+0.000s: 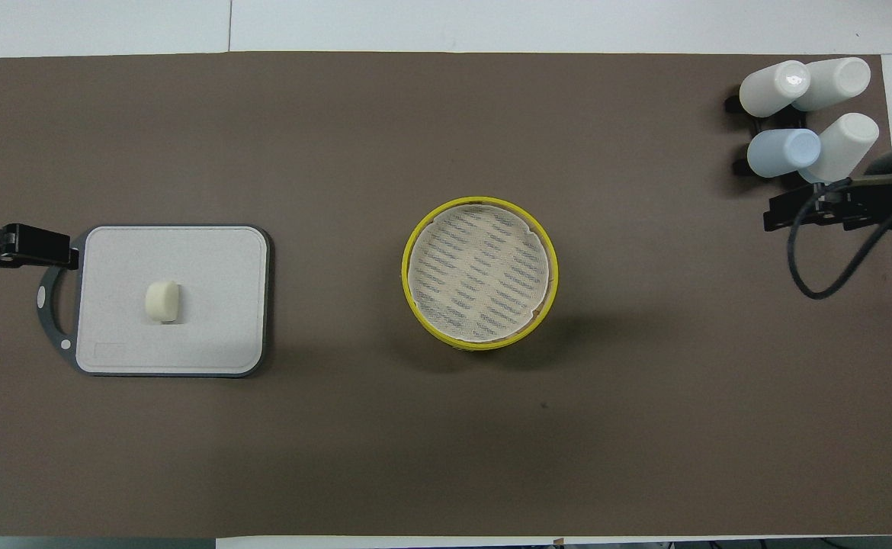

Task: Place bun in steamer
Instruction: 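Reach the right gripper to the steamer lid while the left gripper reaches the bun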

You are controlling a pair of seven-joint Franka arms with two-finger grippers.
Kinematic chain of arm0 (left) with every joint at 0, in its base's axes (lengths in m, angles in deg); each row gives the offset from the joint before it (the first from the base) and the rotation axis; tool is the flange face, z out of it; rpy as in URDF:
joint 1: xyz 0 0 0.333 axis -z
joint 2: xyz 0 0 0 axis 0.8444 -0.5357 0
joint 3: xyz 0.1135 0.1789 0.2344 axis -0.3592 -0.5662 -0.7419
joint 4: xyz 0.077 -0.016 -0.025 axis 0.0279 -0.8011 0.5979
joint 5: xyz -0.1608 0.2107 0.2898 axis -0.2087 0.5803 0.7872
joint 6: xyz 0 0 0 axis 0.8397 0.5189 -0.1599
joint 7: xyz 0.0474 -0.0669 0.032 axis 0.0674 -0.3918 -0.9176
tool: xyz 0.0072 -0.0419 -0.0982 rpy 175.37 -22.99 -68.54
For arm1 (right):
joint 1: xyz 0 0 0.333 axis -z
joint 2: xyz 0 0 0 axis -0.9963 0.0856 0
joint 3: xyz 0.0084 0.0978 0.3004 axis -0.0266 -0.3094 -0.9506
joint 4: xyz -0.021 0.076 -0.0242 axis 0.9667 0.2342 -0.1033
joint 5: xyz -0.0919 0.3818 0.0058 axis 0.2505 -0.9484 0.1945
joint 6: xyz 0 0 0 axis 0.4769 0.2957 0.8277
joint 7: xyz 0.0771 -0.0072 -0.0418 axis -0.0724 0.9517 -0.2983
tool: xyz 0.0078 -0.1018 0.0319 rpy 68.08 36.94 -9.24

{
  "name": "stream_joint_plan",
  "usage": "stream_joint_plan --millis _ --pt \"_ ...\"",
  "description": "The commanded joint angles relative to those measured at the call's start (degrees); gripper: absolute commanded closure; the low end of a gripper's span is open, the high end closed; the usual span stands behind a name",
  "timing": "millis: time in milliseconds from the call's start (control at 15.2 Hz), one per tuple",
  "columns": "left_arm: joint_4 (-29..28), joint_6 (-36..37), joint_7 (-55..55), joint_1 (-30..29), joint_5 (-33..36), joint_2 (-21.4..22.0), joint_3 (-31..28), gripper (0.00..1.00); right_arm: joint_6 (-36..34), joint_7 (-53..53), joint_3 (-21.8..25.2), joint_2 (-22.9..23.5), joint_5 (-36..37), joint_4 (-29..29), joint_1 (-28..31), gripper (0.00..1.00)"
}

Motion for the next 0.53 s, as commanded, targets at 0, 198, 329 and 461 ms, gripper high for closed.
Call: stream_joint_plan --millis 0,198,329,461 --pt "-8.93 -6.49 0.14 -0.21 -0.55 3.45 -0.14 0.0 3.1 -8.42 -0.07 2.97 -0.16 0.55 -7.55 0.0" --pt "-14.12 -11.67 2.07 -0.47 -0.55 3.36 -0.22 0.0 3.54 -23.53 0.11 11.49 1.42 8.87 -18.97 0.0" --pt "-16.76 -13.96 4.0 -0.47 -0.55 2.4 -0.22 0.0 3.45 -29.61 0.11 15.98 1.25 14.33 -24.17 0.0" --pt "-18.52 -16.86 4.27 -0.47 -0.55 1.08 -0.22 0.0 7.37 -36.19 -0.07 18.01 0.46 14.88 -28.91 0.0"
